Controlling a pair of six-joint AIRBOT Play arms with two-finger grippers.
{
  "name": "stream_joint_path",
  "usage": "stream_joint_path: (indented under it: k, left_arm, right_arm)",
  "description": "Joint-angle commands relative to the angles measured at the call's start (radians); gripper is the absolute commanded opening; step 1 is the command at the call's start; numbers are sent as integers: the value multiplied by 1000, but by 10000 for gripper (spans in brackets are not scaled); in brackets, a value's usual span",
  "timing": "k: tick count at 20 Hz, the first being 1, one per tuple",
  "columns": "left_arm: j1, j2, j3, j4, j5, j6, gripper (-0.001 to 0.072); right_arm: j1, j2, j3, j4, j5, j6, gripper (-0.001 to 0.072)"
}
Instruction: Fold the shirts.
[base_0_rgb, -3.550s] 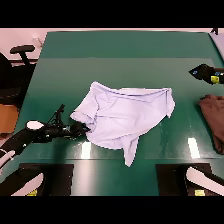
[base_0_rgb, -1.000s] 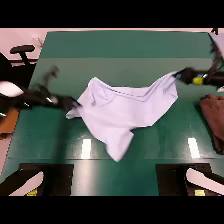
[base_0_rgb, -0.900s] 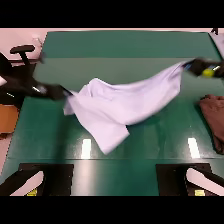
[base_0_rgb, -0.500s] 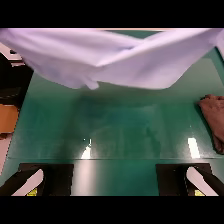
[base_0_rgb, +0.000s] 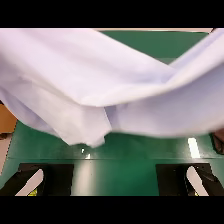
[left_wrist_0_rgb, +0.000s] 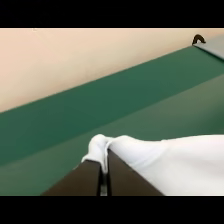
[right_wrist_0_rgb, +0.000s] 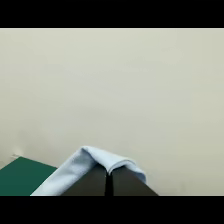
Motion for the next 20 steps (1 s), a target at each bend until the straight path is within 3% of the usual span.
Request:
stream_joint_path:
  k: [1,6,10,12,16,20]
  left_arm:
    - [1,2,-307,-23,76,18,20]
    - [-46,-38,-928,-54,367,61,21]
    - [-156,-177,-1252,-60,832,133,21]
    - [-192,-296,-1257,-69,959,138,21]
    - [-206,-492,-1148,-89,984,139,22]
    - [-206,-514,-1052,-86,997,218,22]
  right_arm:
    - [17,-117,-119,4,111,-3,16]
    - [144,-329,-538,-3,94,-69,17]
    - [210,-509,-777,0,-175,-141,17]
    - [229,-619,-795,2,-270,-168,18]
    - [270,-801,-687,5,-254,-215,19]
    - [284,-903,-539,5,-208,-214,19]
